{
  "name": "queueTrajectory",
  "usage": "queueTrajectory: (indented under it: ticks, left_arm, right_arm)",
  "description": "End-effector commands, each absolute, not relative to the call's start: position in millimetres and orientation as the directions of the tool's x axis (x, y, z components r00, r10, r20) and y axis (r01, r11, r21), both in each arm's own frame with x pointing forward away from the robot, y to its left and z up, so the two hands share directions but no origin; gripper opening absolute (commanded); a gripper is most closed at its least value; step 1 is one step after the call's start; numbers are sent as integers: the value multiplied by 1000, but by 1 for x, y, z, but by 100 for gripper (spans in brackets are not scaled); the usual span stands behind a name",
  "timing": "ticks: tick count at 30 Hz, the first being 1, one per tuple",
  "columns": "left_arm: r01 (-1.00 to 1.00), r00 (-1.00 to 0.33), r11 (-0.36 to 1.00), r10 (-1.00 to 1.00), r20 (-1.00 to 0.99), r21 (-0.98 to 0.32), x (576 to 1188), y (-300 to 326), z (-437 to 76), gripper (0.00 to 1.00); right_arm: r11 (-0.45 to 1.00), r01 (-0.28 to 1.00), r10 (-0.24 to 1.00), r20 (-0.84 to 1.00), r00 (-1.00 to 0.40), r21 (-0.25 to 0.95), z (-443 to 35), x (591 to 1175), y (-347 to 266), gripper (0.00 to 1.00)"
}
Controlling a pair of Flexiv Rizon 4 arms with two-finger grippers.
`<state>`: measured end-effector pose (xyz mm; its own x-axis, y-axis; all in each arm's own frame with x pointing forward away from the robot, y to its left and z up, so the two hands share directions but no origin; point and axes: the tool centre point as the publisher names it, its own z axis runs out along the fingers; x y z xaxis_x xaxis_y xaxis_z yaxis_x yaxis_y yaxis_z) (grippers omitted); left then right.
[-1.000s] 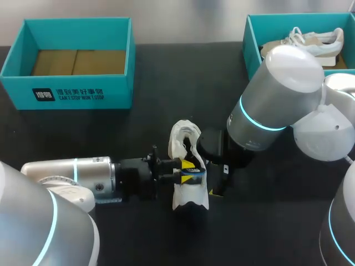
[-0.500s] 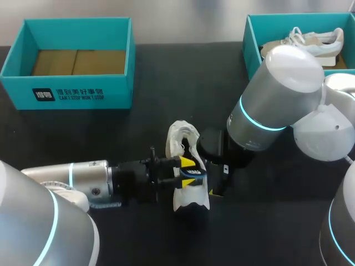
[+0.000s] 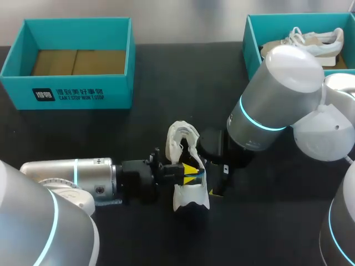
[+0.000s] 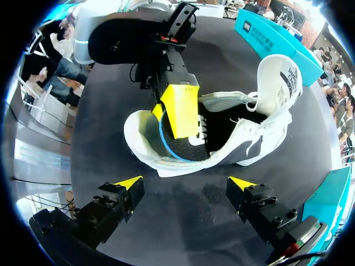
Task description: Take the shoe out of the shoebox, open the shoe tongue, remove and reinsert the insole, then place the shoe into the shoebox
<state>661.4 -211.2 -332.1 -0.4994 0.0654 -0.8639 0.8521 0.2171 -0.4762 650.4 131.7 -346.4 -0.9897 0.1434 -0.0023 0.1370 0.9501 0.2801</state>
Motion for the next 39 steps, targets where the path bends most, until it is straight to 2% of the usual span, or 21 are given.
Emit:
queueTrajectory:
  ticks: [1,12,13,14,15,16,17,18,20,27,29,32,34,39]
  left_arm:
    - [855,-490,238,81,-868,-461,671,-214,-349,0]
    - [828,-540,210,48,-840,-520,670,-210,-337,0]
    - [825,-546,208,47,-837,-526,669,-209,-335,29]
    - [821,-551,209,46,-833,-531,668,-208,-333,41]
    - [807,-570,209,34,-821,-552,667,-207,-330,46]
    - [800,-578,218,35,-815,-558,666,-206,-328,56]
    - [802,-576,222,37,-817,-555,665,-205,-326,73]
    - [802,-576,222,37,-817,-555,664,-204,-323,78]
    - [799,-579,224,37,-815,-558,662,-202,-318,82]
    - [753,-641,211,26,-767,-623,657,-199,-306,86]
    - [741,-659,195,22,-752,-643,656,-199,-302,83]
    - [743,-657,196,31,-753,-640,656,-200,-297,70]
    - [745,-655,201,41,-755,-635,658,-201,-296,49]
    - [740,-662,209,63,-746,-639,659,-201,-294,48]
  right_arm:
    - [950,137,144,-4,-990,279,-347,650,132,100]
    - [950,137,144,-4,-990,279,-347,650,132,100]
    - [950,137,144,-4,-990,279,-347,650,132,100]
    - [950,137,144,-4,-990,279,-347,650,132,100]
    - [950,137,144,-4,-990,279,-347,650,132,100]
    - [950,137,144,-4,-990,279,-347,650,132,100]
    - [950,137,144,-4,-990,279,-347,650,132,100]
    - [950,137,144,-4,-990,279,-347,650,132,100]
    - [950,137,144,-4,-990,279,-347,650,132,100]
    - [950,137,144,-4,-990,279,-347,650,132,100]
    - [950,137,144,-4,-990,279,-347,650,132,100]
    - [950,137,144,-4,-990,279,-347,650,132,100]
    - [950,137,144,-4,-990,279,-347,650,132,100]
    - [950,137,144,-4,-990,279,-347,650,132,100]
